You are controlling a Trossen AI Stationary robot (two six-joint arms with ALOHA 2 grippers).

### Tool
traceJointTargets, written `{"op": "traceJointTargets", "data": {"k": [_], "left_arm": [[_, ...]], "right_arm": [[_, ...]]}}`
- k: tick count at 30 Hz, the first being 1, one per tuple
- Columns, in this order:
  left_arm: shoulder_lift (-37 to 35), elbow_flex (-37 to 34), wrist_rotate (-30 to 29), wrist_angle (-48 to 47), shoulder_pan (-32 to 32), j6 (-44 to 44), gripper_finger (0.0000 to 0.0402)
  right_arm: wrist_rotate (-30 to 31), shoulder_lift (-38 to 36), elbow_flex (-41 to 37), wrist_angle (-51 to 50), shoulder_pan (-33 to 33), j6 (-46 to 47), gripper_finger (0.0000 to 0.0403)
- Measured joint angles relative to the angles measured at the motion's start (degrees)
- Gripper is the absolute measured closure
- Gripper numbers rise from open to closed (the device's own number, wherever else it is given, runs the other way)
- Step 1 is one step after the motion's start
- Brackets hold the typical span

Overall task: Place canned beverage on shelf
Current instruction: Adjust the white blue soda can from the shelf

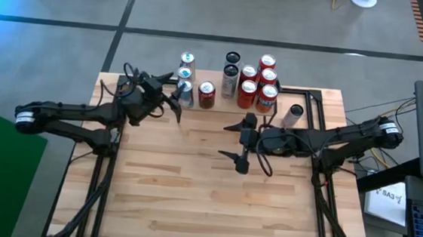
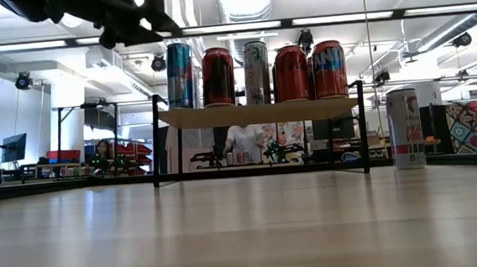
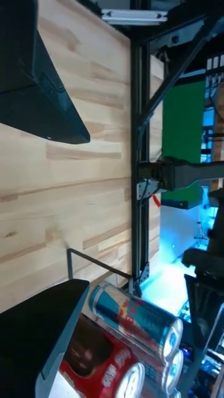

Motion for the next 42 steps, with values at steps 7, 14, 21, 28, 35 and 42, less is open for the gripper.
{"op": "traceJointTargets", "data": {"k": [7,14,21,28,35,42], "left_arm": [[-5.31,0.0,0.07,-2.52,-0.07,5.24,0.0128],[-9.33,0.02,4.6,-6.97,0.47,8.04,0.0175],[-8.82,2.04,8.99,-10.11,5.34,9.43,0.0288],[-7.23,4.86,23.26,-18.11,14.64,13.35,0.0393],[-6.33,2.89,28.96,-21.38,24.82,15.0,0.04],[-5.73,2.39,31.02,-20.5,26.57,15.66,0.0401]], "right_arm": [[-0.03,0.33,10.98,-13.25,-2.89,1.87,0.0046],[-0.05,0.8,17.57,-18.1,-8.95,-0.33,0.0101],[-0.21,0.8,19.0,-18.21,-15.92,-2.84,0.0201],[-0.2,0.82,19.0,-19.67,-22.58,-6.19,0.0355],[-1.58,0.82,19.0,-19.45,-27.21,-10.16,0.0392],[-11.8,0.84,19.0,-17.35,-32.78,-7.66,0.0394]]}}
